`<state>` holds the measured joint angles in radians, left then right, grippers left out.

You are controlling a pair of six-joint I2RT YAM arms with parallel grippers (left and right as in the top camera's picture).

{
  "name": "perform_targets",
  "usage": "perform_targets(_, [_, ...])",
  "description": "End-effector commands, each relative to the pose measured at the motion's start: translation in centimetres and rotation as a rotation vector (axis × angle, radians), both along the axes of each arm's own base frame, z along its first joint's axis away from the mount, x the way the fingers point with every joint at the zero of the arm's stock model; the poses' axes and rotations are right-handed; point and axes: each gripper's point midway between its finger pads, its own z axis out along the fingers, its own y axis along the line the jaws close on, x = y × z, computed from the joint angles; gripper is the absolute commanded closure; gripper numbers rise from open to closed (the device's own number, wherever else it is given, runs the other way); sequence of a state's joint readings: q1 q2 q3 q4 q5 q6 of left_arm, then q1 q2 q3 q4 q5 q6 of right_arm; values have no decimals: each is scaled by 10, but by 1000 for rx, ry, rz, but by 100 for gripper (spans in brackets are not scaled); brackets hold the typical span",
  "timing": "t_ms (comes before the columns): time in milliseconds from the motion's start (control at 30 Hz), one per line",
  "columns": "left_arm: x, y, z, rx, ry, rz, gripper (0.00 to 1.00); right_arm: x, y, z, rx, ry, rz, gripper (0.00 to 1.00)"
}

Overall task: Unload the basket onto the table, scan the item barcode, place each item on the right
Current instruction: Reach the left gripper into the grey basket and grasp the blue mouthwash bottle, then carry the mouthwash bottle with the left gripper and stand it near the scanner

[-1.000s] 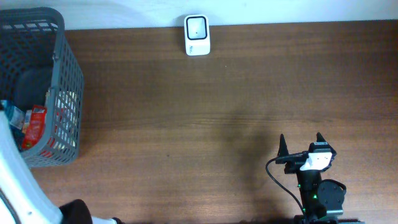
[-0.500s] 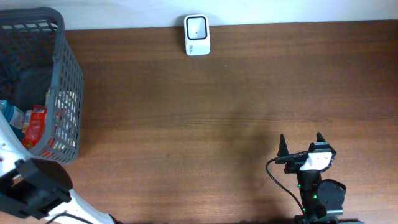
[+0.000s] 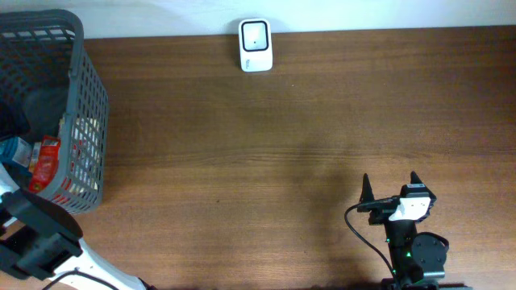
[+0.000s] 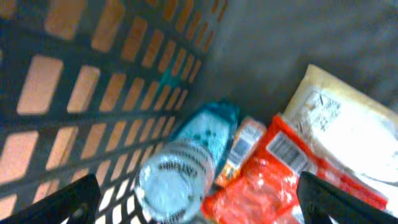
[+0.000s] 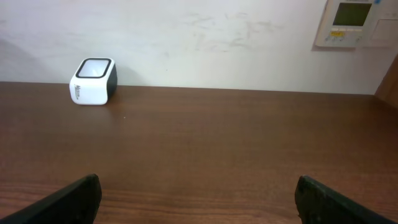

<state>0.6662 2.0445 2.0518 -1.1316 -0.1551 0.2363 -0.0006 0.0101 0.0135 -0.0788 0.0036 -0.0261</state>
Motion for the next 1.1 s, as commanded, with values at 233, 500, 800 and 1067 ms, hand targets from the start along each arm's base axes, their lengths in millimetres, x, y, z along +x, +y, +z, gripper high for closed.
perform_targets(233, [18,-1,-50,-110,5,-47,1,0,-4,-3,8,4,-19,2])
perform_targets(500, [7,-5,-56,-131,57,-38,26,0,-4,-3,8,4,-19,2])
perform_targets(800, [11,-2,-54,-117,41,-39,48,0,-4,-3,8,4,-19,2])
perform_targets(1067, [28,11,-19,-55,-61,-18,92,0,-4,-3,8,4,-19,2])
